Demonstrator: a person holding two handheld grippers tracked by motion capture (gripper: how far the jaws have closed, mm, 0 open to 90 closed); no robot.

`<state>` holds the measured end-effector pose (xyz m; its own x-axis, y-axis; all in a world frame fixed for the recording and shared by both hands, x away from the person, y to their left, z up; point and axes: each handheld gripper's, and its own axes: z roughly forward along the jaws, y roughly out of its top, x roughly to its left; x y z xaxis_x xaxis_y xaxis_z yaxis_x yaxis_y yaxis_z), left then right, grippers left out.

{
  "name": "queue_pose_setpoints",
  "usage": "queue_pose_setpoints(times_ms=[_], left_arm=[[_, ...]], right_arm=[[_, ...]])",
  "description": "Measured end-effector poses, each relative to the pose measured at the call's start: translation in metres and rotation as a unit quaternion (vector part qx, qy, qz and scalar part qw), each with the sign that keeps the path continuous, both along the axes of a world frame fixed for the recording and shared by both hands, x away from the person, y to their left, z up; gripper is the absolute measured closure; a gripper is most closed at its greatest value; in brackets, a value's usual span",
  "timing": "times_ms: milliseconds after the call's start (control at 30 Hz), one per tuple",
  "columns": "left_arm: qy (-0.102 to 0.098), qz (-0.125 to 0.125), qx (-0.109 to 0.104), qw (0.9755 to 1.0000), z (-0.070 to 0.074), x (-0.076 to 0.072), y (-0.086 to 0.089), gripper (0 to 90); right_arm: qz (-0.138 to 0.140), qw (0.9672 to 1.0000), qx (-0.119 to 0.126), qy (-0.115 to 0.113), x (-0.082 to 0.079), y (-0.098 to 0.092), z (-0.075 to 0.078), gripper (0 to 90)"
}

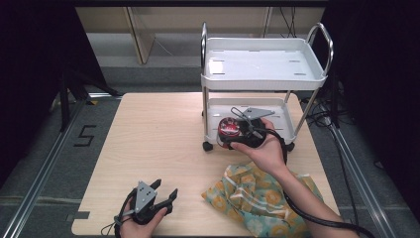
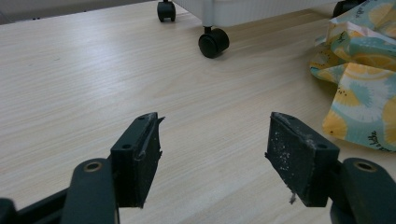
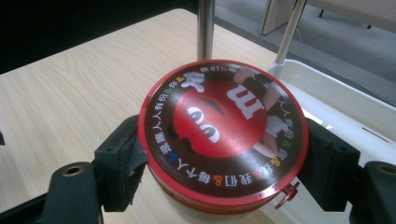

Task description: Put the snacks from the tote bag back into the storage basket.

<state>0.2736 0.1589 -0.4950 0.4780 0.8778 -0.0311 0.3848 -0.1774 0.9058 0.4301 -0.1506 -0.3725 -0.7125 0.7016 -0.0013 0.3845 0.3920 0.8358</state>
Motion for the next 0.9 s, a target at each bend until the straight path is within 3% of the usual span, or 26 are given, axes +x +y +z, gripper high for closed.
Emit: queue_pose_setpoints(times_ms=[33, 133, 400, 633, 900], left_arm=[[0.003, 0.004, -0.004, 1.0, -0.0002, -0.0005, -0.0006, 34.2], [-0.002, 0.0, -0.003, 1.0, -0.0003, 0.0002, -0.001, 34.2], [-0.001, -0.001, 0.002, 1.0, 0.0001, 0.0002, 0.0001, 34.2], [0.002, 0.004, -0.005, 1.0, -0.0002, -0.0004, -0.0003, 34.2], [0.0, 0.0, 0.001, 1.0, 0.0001, 0.0002, 0.0003, 34.2]], right_arm=[[0.003, 0.9999, -0.001, -0.011, 0.0017, -0.0003, -0.0002, 26.4], [0.002, 1.0, -0.002, -0.001, 0.0017, 0.0, 0.0013, 26.4], [-0.002, 0.9999, -0.002, -0.013, 0.0055, 0.0029, 0.0019, 26.4], [0.005, 1.0, -0.006, -0.006, 0.0088, 0.0056, 0.003, 26.4], [0.001, 1.0, -0.008, -0.001, 0.0109, 0.0082, 0.0022, 26.4]])
